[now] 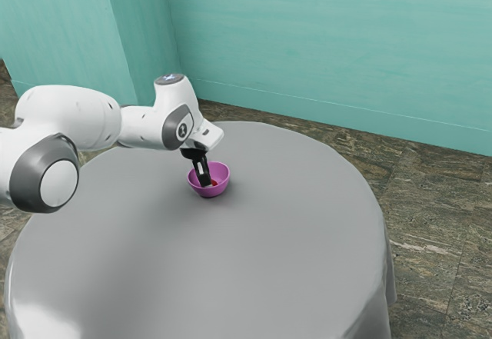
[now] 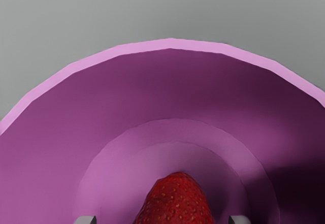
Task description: Take strawberry from the bowl
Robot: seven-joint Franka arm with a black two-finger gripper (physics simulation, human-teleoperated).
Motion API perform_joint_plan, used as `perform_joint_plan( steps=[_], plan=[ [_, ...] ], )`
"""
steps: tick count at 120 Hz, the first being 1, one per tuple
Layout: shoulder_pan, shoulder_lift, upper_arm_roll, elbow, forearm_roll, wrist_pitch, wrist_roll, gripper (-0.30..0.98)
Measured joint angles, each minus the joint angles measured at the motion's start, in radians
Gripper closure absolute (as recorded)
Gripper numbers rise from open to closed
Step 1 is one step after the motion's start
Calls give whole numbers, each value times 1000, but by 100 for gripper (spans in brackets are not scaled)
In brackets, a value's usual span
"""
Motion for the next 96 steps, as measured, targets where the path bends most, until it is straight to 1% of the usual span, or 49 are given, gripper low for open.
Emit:
perform_joint_plan(
  steps=[13,41,64,79,96],
  plan=[
    [-1,0,0,0,1,1,5,41],
    [-1,-2,0,-1,-11,3,17,56],
    [-2,-14,0,-8,-17,7,21,60],
    [-10,-63,1,-35,-19,9,21,62],
    [-60,-169,2,-135,-18,11,14,64]
  ],
)
